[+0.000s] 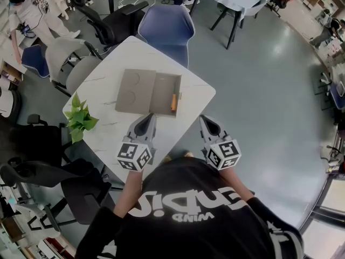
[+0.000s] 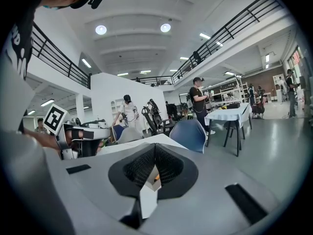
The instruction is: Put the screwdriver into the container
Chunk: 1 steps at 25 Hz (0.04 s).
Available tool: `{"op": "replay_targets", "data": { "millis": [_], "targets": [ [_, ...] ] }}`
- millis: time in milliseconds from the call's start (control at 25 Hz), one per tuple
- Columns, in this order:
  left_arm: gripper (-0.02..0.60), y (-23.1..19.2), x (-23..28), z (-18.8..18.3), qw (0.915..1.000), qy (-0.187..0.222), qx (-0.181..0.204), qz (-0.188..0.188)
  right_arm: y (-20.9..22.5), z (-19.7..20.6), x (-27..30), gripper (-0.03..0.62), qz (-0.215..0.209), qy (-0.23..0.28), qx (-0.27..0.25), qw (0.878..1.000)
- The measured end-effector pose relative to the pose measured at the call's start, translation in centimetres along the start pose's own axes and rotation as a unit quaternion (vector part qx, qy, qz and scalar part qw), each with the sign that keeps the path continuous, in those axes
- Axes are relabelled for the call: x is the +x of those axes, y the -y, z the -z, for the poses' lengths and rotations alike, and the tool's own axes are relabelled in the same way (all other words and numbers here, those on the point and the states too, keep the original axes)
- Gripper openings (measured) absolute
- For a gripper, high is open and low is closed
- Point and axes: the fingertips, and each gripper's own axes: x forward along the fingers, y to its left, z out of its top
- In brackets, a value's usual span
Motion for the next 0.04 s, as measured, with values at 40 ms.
{"op": "replay_targets", "data": {
  "millis": [40],
  "targets": [
    [0.014,0.02,-0.02,0.05,1.0,0.0,-0.001,0.0,0.0,0.04,-0.03,0.012,0.0,0.0,0.0,1.0]
  ]
}}
